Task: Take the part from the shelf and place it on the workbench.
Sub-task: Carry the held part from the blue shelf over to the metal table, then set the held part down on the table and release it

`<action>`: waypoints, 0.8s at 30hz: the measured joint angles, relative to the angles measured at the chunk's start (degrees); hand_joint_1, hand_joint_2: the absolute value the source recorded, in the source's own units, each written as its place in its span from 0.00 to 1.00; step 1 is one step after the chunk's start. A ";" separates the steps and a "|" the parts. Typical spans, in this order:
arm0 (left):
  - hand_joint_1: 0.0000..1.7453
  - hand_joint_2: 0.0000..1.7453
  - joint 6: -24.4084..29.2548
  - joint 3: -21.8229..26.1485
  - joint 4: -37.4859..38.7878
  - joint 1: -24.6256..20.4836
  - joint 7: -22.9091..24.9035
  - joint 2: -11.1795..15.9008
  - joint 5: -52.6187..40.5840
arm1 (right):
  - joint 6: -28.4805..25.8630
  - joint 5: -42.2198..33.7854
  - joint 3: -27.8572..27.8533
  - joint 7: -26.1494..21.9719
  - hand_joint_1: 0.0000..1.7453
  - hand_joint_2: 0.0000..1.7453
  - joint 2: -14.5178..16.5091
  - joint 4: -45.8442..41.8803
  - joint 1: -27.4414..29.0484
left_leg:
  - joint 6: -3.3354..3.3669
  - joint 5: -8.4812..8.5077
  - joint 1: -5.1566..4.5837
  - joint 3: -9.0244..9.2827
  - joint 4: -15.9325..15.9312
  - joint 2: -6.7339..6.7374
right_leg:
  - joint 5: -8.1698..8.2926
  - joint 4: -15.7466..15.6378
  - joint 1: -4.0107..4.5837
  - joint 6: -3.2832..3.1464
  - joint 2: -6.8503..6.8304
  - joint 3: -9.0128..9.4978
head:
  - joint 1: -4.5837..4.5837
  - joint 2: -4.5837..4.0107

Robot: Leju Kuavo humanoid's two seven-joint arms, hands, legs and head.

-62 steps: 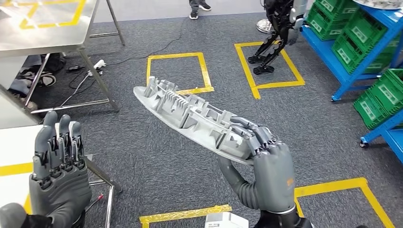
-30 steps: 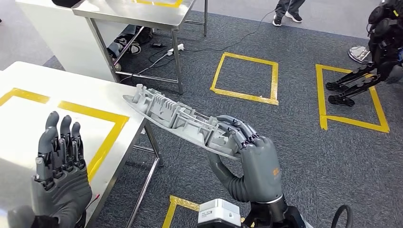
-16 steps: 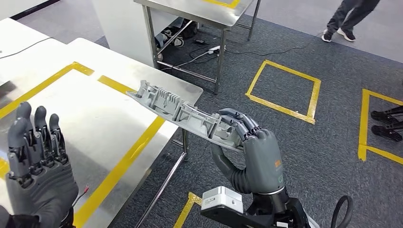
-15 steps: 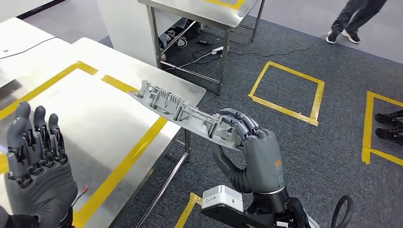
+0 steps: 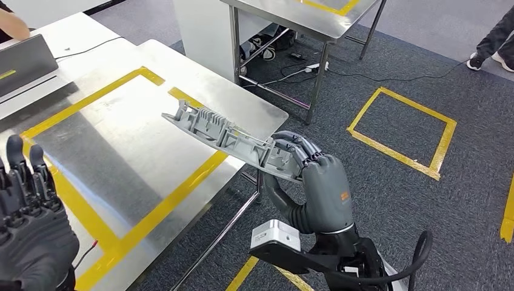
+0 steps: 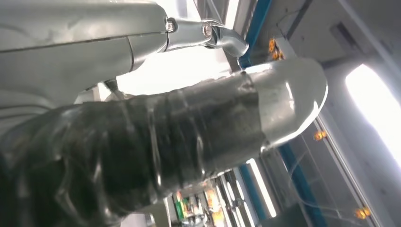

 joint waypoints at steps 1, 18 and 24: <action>0.00 0.00 0.00 0.05 -0.01 0.01 0.00 0.05 0.01 | 0.00 0.00 0.01 0.00 1.00 1.00 0.01 0.07 0.01 | -0.25 1.57 0.13 2.37 -3.83 0.91 | -0.22 0.39 -0.14 0.34 -0.69 -0.10 | -0.17 0.00; 0.00 0.00 1.71 0.27 -0.45 -2.04 0.96 0.36 -0.72 | -0.10 -1.55 -0.19 -0.48 1.00 1.00 0.06 1.49 -0.68 | 3.37 5.03 -0.50 6.75 -12.71 -6.17 | -2.41 8.77 -0.56 2.01 5.64 -3.90 | 2.10 0.00; 0.00 0.00 2.34 0.43 -0.50 -4.14 3.28 1.15 -0.71 | 0.34 -7.22 0.22 -5.70 1.00 1.00 2.00 7.10 -2.39 | 1.05 6.01 0.16 4.49 -12.69 -7.47 | -0.35 1.10 -0.34 0.80 6.40 -0.29 | 2.18 0.00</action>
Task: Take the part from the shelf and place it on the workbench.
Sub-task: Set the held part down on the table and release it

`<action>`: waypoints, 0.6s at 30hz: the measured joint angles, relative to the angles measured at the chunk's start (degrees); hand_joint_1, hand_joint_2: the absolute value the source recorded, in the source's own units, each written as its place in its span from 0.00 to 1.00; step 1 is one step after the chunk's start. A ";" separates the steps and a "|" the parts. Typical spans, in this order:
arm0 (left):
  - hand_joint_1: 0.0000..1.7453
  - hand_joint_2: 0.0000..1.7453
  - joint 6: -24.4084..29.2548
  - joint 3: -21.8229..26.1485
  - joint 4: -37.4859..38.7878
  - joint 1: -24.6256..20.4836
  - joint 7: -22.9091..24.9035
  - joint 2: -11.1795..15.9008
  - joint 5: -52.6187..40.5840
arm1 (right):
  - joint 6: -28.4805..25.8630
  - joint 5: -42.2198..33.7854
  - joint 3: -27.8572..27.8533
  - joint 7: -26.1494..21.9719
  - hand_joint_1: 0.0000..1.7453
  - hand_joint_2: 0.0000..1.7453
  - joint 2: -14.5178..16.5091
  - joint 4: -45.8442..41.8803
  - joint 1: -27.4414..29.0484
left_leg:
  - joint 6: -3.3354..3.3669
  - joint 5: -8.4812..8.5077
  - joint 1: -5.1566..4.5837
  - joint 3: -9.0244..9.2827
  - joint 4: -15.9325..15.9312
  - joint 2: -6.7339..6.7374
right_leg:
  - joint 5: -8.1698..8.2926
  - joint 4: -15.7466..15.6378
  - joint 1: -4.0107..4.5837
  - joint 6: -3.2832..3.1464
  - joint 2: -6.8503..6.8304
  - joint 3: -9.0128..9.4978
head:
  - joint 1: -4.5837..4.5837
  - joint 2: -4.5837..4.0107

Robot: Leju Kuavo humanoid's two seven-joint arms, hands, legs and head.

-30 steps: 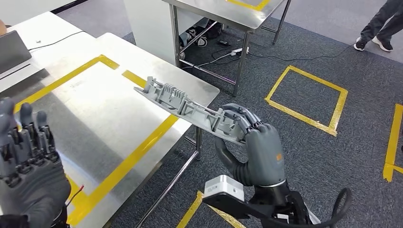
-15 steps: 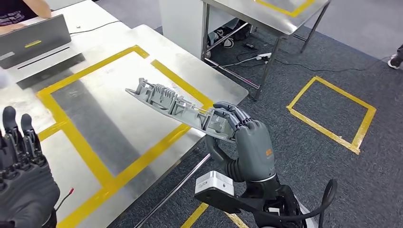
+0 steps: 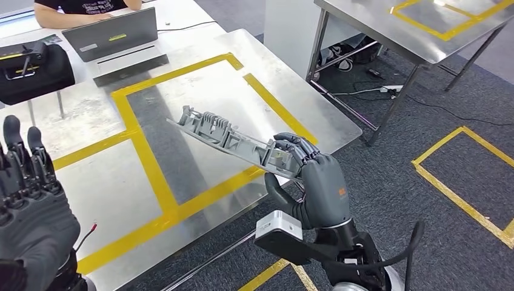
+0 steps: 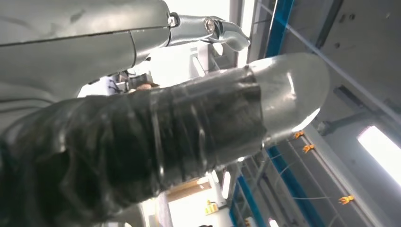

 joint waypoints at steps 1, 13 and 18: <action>0.00 0.00 -0.12 0.05 0.00 -0.78 0.30 0.20 0.38 | 0.39 -1.31 0.40 -1.94 1.00 1.00 1.23 2.46 -1.06 | -0.15 -0.95 -0.19 -0.99 1.49 1.77 | 0.39 -0.56 -0.10 -0.18 -0.83 0.05 | -0.29 0.00; 0.00 0.00 -5.84 0.60 2.61 -7.82 -3.48 0.15 10.00 | 4.21 -11.35 6.85 -12.96 1.00 1.00 20.39 42.78 -17.37 | 1.01 -1.11 -1.47 2.55 -0.87 10.77 | 0.29 0.46 1.18 0.47 -10.38 -1.24 | -3.35 0.00; 0.00 0.00 -8.63 -0.47 4.72 -10.69 -3.75 -0.76 10.80 | 8.18 -17.33 7.70 -14.29 1.00 1.00 25.24 58.18 -21.70 | 2.16 -0.41 -0.71 2.30 -1.09 8.03 | -4.68 9.58 0.47 2.02 -5.09 -5.48 | -2.29 0.00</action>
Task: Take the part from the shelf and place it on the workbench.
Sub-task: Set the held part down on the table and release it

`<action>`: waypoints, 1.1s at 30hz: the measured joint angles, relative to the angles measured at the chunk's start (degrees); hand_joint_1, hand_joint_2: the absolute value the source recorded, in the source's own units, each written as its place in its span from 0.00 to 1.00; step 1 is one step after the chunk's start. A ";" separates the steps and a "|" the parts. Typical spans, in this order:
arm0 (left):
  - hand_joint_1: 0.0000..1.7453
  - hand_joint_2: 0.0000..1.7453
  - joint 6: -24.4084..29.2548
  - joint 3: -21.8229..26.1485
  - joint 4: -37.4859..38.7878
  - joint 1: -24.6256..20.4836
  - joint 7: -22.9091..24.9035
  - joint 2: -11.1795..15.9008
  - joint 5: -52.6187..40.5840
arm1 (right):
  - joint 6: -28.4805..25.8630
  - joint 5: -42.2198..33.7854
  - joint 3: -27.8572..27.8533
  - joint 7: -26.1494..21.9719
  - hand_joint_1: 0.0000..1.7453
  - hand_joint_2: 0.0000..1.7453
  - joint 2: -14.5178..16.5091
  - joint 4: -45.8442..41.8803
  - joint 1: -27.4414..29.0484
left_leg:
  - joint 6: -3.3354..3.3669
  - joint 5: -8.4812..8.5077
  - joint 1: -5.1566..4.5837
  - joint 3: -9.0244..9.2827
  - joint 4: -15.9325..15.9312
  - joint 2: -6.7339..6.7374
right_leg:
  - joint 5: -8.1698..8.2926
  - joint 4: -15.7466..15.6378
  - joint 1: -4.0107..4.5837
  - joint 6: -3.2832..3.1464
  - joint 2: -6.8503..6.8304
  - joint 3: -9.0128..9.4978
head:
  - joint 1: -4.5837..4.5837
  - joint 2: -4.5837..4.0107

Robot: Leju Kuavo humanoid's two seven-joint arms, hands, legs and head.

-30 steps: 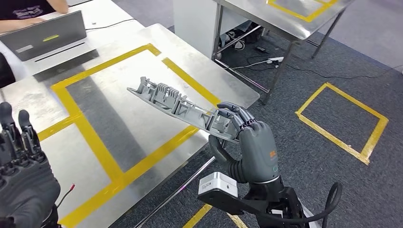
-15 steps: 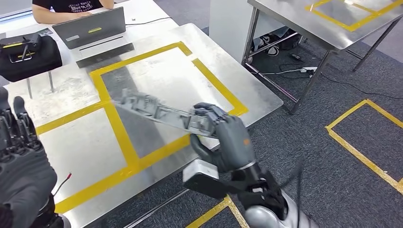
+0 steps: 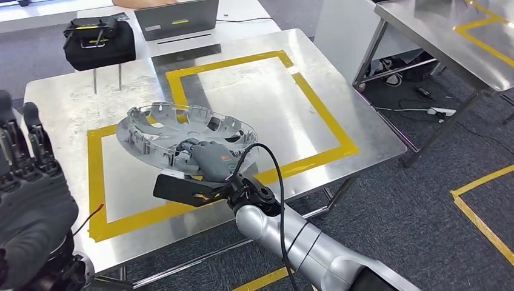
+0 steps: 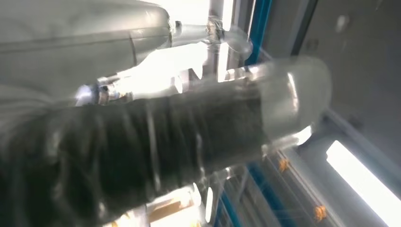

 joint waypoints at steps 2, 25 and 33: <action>0.00 0.00 -0.54 -0.37 0.75 -0.61 -0.28 -0.25 0.47 | 1.68 -1.63 0.26 0.60 1.00 1.00 0.86 5.05 -0.65 | 0.11 0.07 0.02 -0.05 0.01 -0.86 | -2.16 6.97 -0.13 0.19 1.07 -3.37 | 0.61 0.00; 0.00 0.00 1.27 -1.51 2.80 0.25 -1.10 -0.32 -1.66 | 6.01 -6.05 4.88 18.67 1.00 1.00 3.98 28.74 -7.53 | -0.86 0.53 -0.31 0.48 -0.48 -2.00 | 5.76 -9.55 0.33 -1.25 2.18 4.35 | 0.23 0.00; 0.00 0.00 1.42 -1.74 2.80 0.86 -0.92 -0.30 -1.67 | 0.98 -9.78 5.01 14.02 1.00 1.00 2.83 30.03 -7.36 | -0.81 0.52 -0.43 0.64 -0.45 -2.02 | 5.78 -9.79 0.19 -1.20 2.16 4.34 | 0.32 0.00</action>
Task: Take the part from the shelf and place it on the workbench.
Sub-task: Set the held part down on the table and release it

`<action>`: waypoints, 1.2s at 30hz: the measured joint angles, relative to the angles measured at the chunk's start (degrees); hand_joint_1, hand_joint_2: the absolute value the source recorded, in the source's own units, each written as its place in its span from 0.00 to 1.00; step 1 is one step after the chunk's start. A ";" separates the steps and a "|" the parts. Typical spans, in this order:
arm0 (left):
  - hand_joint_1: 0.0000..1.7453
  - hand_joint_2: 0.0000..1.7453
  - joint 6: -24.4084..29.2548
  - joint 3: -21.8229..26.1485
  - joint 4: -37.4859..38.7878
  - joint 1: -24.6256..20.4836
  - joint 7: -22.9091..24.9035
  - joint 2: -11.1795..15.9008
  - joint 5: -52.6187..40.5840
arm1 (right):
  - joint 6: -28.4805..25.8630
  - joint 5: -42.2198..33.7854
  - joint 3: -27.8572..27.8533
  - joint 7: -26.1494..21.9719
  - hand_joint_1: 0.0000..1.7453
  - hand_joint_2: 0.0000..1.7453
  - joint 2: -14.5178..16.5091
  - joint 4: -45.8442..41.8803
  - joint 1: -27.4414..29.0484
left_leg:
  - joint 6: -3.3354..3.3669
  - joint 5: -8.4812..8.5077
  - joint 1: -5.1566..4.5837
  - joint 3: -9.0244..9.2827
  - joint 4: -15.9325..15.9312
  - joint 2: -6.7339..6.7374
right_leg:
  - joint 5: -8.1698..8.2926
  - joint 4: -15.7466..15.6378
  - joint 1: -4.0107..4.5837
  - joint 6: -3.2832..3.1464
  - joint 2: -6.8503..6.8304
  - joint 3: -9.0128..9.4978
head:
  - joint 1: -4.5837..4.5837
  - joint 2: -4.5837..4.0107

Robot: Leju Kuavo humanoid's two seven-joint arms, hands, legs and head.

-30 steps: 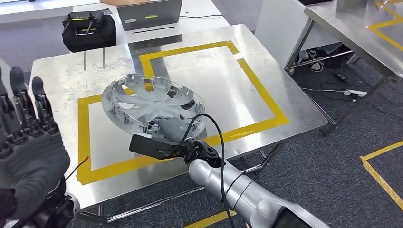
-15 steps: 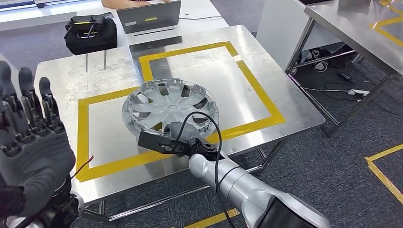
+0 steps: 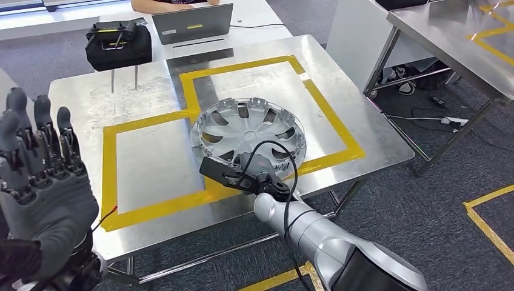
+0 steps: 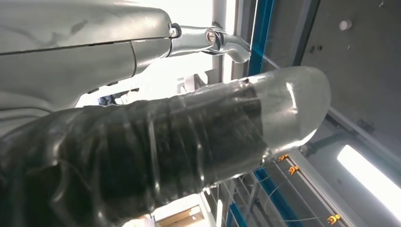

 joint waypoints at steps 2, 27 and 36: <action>0.00 0.00 0.00 -0.05 0.00 0.11 -0.06 0.00 0.01 | -0.47 -0.35 -0.02 -0.77 1.00 1.00 -0.27 0.15 0.09 | 0.06 -0.06 -0.01 0.10 0.00 0.01 | -0.03 -0.10 0.00 0.02 0.00 -0.11 | 0.04 0.00; 0.00 0.00 1.88 -0.80 -0.02 1.14 0.93 0.00 -0.93 | -13.48 -12.30 -6.10 -5.34 0.00 1.00 -0.90 0.56 4.59 | 0.27 -0.07 -0.15 0.03 0.00 0.08 | 0.13 -0.24 -0.13 0.28 0.01 0.45 | 0.07 0.00; 0.00 0.00 1.90 -1.03 -0.02 1.13 1.27 -0.01 -0.93 | -14.19 -13.82 -8.53 -7.09 0.00 1.00 -0.87 -0.35 5.27 | 0.27 -0.07 -0.14 0.03 -0.01 0.08 | 0.14 -0.24 -0.12 0.28 0.01 0.44 | 0.05 0.00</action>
